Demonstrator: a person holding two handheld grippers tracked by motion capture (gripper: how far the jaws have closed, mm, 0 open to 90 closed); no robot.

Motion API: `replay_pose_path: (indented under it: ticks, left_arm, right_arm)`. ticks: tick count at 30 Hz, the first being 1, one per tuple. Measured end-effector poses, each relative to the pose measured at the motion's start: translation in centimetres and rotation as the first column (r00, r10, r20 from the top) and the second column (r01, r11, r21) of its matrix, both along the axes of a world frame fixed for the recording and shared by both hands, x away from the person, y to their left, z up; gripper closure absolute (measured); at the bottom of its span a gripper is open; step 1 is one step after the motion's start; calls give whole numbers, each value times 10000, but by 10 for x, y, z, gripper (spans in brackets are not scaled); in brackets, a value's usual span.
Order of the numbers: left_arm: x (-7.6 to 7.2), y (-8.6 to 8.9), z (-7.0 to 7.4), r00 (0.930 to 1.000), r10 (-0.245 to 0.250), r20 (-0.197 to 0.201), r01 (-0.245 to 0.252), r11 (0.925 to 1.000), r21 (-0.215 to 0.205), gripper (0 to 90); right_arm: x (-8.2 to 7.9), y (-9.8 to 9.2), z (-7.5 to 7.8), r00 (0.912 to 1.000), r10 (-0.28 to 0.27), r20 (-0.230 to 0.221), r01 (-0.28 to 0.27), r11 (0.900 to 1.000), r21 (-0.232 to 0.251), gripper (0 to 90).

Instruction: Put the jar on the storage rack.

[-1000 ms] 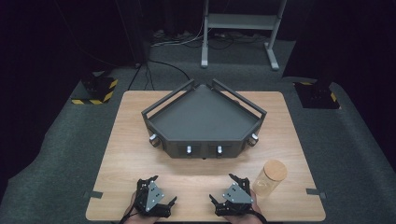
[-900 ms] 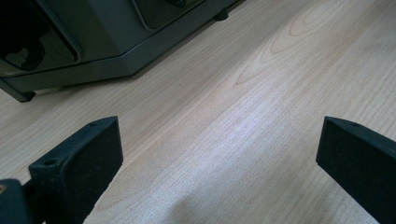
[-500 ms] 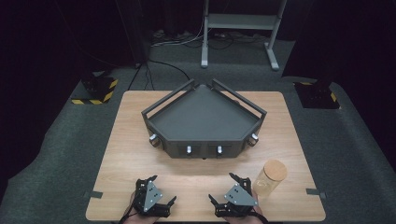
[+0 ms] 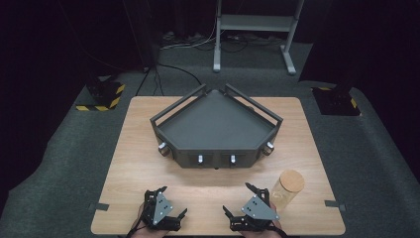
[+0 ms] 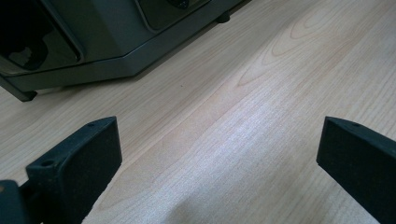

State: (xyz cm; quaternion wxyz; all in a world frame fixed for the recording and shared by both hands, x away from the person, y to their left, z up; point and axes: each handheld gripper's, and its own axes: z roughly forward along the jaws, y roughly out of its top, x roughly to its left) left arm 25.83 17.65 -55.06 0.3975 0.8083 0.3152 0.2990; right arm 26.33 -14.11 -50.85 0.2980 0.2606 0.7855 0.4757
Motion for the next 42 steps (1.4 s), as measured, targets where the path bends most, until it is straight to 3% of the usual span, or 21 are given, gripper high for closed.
replay_pose_path:
  ticks: [17, 42]
  left_arm:
    - [1, -1, 0, 9999, -82, -62, 82, 9999, 143, 5]
    - [0, -2, 0, 9999, -162, -47, 163, 9997, 190, 8]
  right_arm:
    - [-14, -11, 35, 9979, -83, 646, 54, 9989, 456, 2]
    - [-18, -35, 55, 9955, -466, 827, 391, 9951, 909, 2]
